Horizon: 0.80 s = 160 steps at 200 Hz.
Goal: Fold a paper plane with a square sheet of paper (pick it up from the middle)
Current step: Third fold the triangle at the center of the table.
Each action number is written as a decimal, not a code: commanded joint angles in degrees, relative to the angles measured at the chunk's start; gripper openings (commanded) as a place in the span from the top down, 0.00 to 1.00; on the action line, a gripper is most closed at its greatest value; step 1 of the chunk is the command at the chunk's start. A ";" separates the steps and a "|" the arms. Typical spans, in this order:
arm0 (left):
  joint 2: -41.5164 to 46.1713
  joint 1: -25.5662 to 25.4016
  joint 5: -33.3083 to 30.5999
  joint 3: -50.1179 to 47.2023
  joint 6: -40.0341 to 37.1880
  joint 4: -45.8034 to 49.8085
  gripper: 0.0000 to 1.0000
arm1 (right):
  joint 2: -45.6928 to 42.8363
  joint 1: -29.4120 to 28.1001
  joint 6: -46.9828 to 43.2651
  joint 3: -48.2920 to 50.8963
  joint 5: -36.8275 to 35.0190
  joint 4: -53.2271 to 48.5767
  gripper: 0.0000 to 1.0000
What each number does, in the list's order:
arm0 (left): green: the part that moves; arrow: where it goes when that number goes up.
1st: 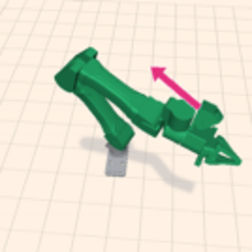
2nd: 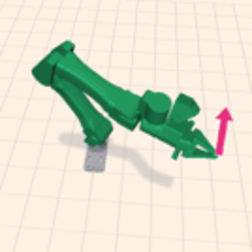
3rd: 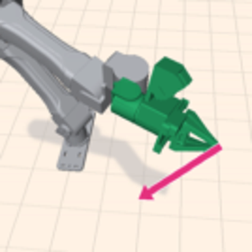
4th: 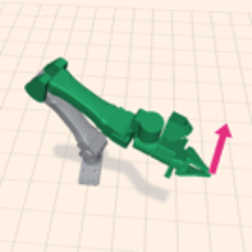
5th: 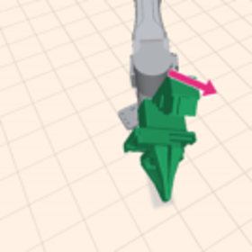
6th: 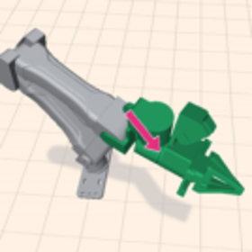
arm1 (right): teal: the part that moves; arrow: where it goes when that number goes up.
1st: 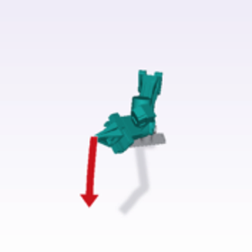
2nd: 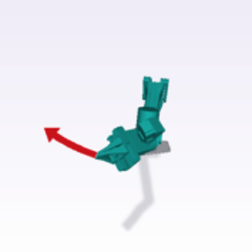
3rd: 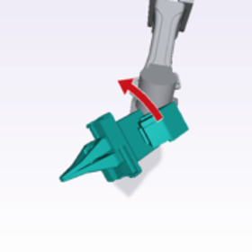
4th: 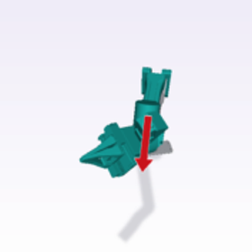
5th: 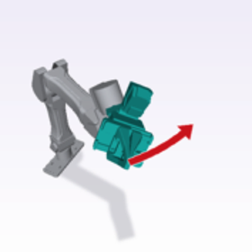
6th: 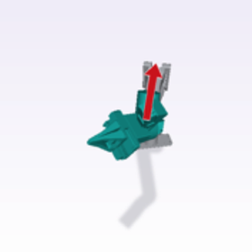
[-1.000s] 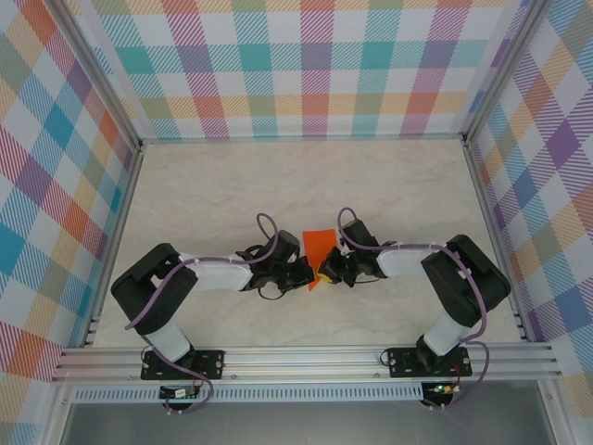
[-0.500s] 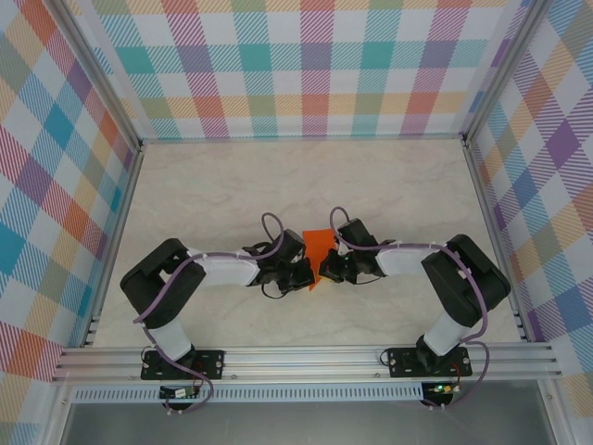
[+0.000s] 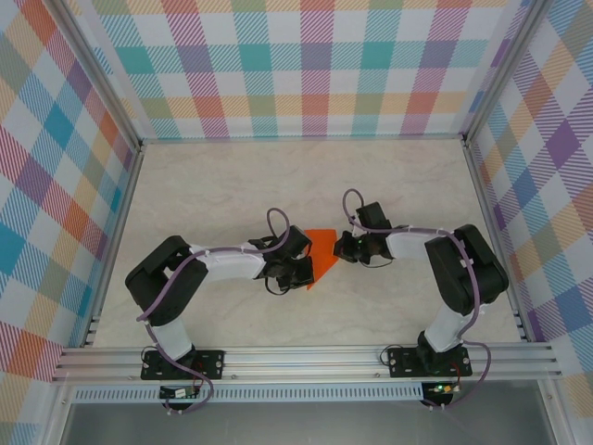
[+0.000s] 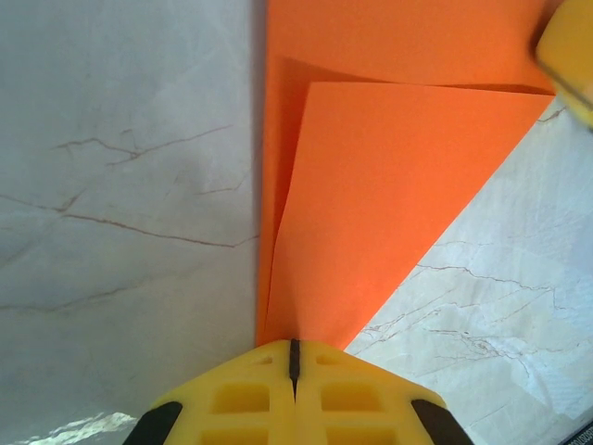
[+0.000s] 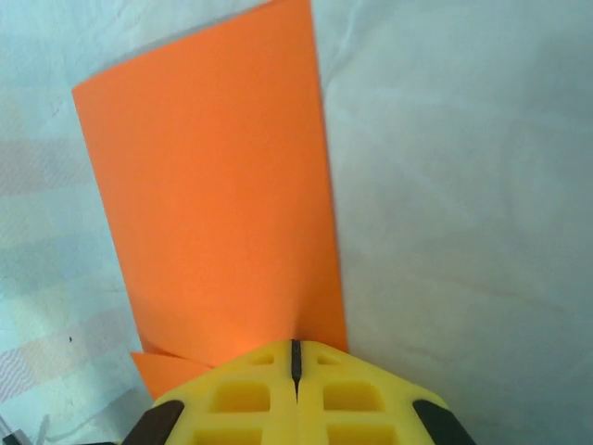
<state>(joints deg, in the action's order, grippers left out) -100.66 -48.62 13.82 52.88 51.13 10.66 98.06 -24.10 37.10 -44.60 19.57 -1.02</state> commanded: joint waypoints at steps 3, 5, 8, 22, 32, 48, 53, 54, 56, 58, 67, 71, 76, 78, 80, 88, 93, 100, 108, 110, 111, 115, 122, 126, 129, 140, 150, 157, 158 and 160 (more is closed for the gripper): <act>-3.33 -0.27 -4.09 -1.97 -1.62 12.20 1.00 | -0.16 2.30 -4.08 -2.22 -2.82 -2.96 0.98; -3.32 -0.30 -4.12 -1.88 -1.75 12.20 1.00 | -0.57 2.30 -4.21 -2.31 -2.73 -3.08 0.98; -3.24 -0.31 -4.15 -1.84 -1.82 12.22 1.00 | -1.13 2.30 -4.19 -2.39 -2.57 -3.23 0.98; -3.06 -0.27 -4.40 -1.32 -2.38 12.20 1.00 | -4.45 2.22 -3.83 -2.09 -0.68 -3.43 0.97; -3.05 -0.33 -4.63 -0.83 -2.67 12.41 1.00 | -7.05 1.90 -3.25 -1.57 0.50 -3.58 0.97; -3.14 -0.26 -4.69 -0.51 -3.29 12.30 1.00 | -10.23 0.55 -2.03 -0.29 1.56 -3.61 0.97; -3.20 -0.32 -4.79 -0.43 -3.42 12.37 1.00 | -10.63 -0.10 -1.54 0.07 1.97 -3.65 0.97; -3.21 -0.28 -4.82 -0.42 -3.41 12.37 1.00 | -10.66 -0.22 -1.43 0.14 2.05 -3.60 0.97; -3.22 -0.30 -4.85 -0.39 -3.41 12.39 1.00 | -10.69 -0.59 -1.18 0.20 2.20 -3.52 0.97; -3.22 -0.28 -4.90 -0.36 -3.54 12.38 1.00 | -10.70 -0.84 -0.99 0.32 2.39 -3.48 0.97; -3.35 -0.26 -4.95 -0.26 -3.80 12.39 1.00 | -10.41 -2.56 0.05 0.77 2.83 -3.36 0.97; -3.31 -0.25 -4.98 -0.21 -3.90 12.38 1.00 | -10.15 -3.43 0.49 0.95 2.97 -3.15 0.97; -3.33 -0.25 -4.95 -0.19 -4.01 12.46 1.00 | -9.69 -4.53 1.10 1.08 2.97 -2.88 0.97; -3.34 -0.31 -4.95 -0.18 -4.02 12.48 1.00 | -9.59 -4.90 1.26 1.16 2.98 -2.77 0.97; -3.36 -0.31 -4.95 -0.18 -4.02 12.47 1.00 | -9.34 -5.39 1.54 1.13 3.05 -2.66 0.97; -3.31 -0.25 -4.95 -0.23 -4.20 12.50 1.00 | -8.33 -6.82 2.47 1.22 3.15 -2.15 0.98; -3.31 -0.27 -5.03 -0.20 -4.26 12.47 1.00 | -7.76 -7.71 2.87 1.27 3.34 -1.71 0.98; -3.27 -0.30 -5.11 -0.21 -4.36 12.60 1.00 | -6.76 -8.51 3.59 1.31 3.51 -1.06 0.98; -3.22 -0.32 -5.21 -0.19 -4.40 12.68 1.00 | -5.64 -9.15 4.24 1.30 3.83 -0.38 0.98; -3.22 -0.27 -5.21 -0.18 -4.45 12.71 1.00 | -5.32 -9.26 4.35 1.34 3.90 -0.25 0.98; -3.27 -0.26 -5.21 -0.21 -4.41 12.72 1.00 | -5.15 -9.33 4.41 1.35 3.94 -0.10 0.98; -3.23 -0.25 -5.24 -0.23 -4.45 12.73 1.00 | -4.50 -9.51 4.61 1.36 4.11 0.24 0.99; -3.22 -0.25 -5.22 -0.20 -4.55 12.80 1.00 | -3.45 -9.72 4.82 1.35 4.57 0.88 0.99; -3.22 -0.27 -5.22 -0.18 -4.56 12.78 1.00 | -2.87 -9.74 4.78 1.28 4.79 1.07 0.99; -3.22 -0.26 -5.27 -0.20 -4.60 12.77 1.00 | -2.52 -9.74 4.76 1.27 4.79 1.19 0.99; -3.22 -0.23 -5.26 -0.24 -4.57 12.81 1.00 | -1.13 -9.74 4.33 1.09 4.49 1.09 0.99; -3.31 -0.20 -5.24 -0.36 -4.56 12.81 1.00 | -0.24 -9.66 3.33 0.82 3.51 0.23 0.99; -3.38 -0.19 -5.21 -0.41 -4.59 12.90 1.00 | 0.10 -9.47 2.56 0.74 2.45 -0.56 0.99; -3.35 -0.18 -5.26 -0.41 -4.61 12.90 1.00 | 0.19 -9.43 2.46 0.79 2.29 -0.65 0.99; -3.39 -0.10 -5.18 -0.41 -4.63 12.90 1.00 | 0.22 -9.33 2.30 0.77 1.96 -0.87 0.99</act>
<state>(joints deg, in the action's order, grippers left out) -100.88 -48.64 12.91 54.33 47.90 13.63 96.90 -33.80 40.32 -43.92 22.94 -1.72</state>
